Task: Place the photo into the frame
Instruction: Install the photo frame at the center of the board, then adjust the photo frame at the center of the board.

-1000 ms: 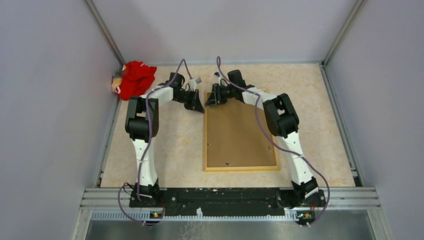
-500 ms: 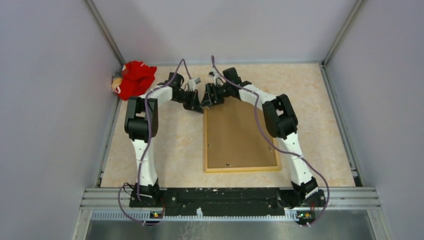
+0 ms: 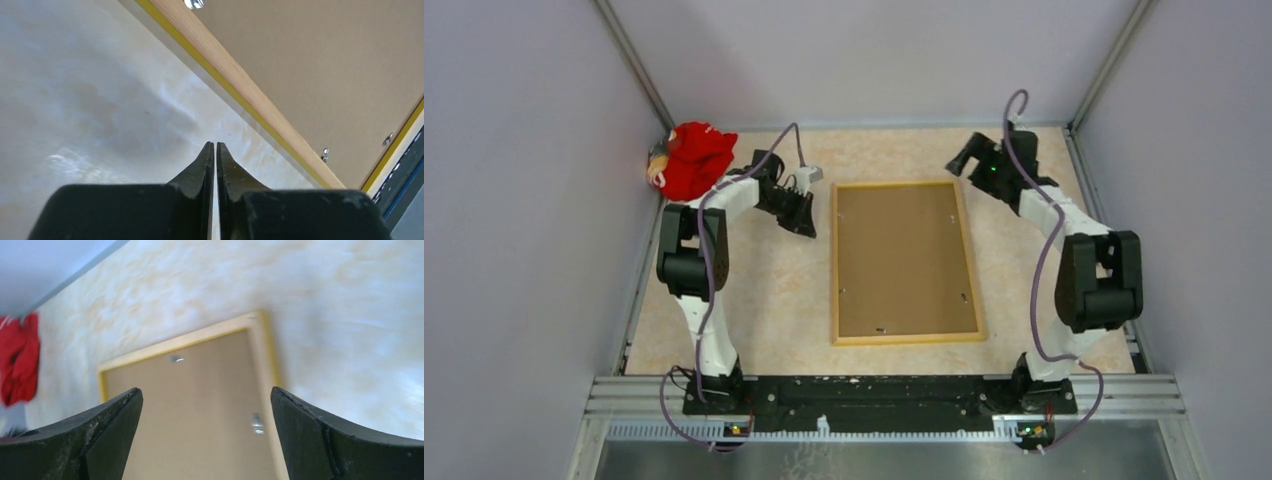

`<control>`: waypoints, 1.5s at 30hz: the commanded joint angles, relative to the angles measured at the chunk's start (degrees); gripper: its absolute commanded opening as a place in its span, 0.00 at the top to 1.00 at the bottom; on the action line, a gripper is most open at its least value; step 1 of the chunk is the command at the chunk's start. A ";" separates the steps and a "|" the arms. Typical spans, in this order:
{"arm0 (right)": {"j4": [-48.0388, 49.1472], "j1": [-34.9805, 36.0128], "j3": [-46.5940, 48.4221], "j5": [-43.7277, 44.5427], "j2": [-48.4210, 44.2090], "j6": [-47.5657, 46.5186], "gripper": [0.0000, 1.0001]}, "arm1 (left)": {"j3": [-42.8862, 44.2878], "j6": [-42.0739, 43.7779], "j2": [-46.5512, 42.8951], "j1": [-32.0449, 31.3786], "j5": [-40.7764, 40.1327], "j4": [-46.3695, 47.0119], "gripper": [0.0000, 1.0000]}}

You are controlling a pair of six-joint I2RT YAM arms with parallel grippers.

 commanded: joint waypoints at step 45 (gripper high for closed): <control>-9.55 5.94 -1.09 8.86 -8.78 7.59 0.01 | 8.50 12.80 -10.50 3.23 -3.67 -15.61 0.44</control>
